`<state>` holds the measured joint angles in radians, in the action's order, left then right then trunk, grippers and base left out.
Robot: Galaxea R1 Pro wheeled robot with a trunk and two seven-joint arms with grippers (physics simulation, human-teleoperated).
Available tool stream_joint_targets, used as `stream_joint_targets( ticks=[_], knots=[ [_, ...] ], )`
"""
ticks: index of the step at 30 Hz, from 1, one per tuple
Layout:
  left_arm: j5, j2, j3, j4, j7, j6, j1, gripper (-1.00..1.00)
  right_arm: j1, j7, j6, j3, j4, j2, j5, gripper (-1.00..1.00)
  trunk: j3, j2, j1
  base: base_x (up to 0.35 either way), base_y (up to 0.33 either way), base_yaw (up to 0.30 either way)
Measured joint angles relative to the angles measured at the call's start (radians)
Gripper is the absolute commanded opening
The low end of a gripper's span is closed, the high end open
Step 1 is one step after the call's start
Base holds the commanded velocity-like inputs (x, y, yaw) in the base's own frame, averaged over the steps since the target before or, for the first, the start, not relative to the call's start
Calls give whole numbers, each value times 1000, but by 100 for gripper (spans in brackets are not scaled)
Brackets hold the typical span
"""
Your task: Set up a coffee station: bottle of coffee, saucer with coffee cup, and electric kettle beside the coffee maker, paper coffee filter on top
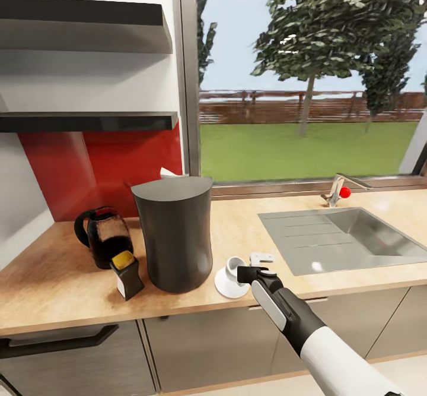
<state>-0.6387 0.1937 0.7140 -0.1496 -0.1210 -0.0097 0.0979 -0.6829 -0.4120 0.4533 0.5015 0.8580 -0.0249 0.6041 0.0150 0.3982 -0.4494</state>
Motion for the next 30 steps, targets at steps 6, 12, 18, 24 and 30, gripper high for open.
stream_joint_targets(
  ticks=[6, 12, 18, 24, 30],
  knots=[
    [0, 0, 0, 0, 0, 1, 0, 100, 0, 0, 0, 0, -17, 0, 0, -100, 0, 0, 0, 0, 2, 0],
    [0, 0, 0, 0, -1, 0, 0, 100, 0, 0, 0, -2, -45, 0, 0, -100, 0, 0, 0, 0, 0, 0],
    [0, 0, 0, 0, -1, 0, 0, 100, 0, 0, -1, -1, -57, 0, -1, -100, 0, 0, 0, 0, 0, 0],
    [0, 0, -1, 0, -2, 1, 0, 100, 0, 0, -2, 0, -61, 0, 0, -100, 0, 0, 0, 50, 0, 0],
    [0, -1, -3, 0, -3, 0, 0, 100, 0, 1, -2, -1, -61, 0, 0, 100, 0, 0, 0, 26, 0, 0]
  ],
)
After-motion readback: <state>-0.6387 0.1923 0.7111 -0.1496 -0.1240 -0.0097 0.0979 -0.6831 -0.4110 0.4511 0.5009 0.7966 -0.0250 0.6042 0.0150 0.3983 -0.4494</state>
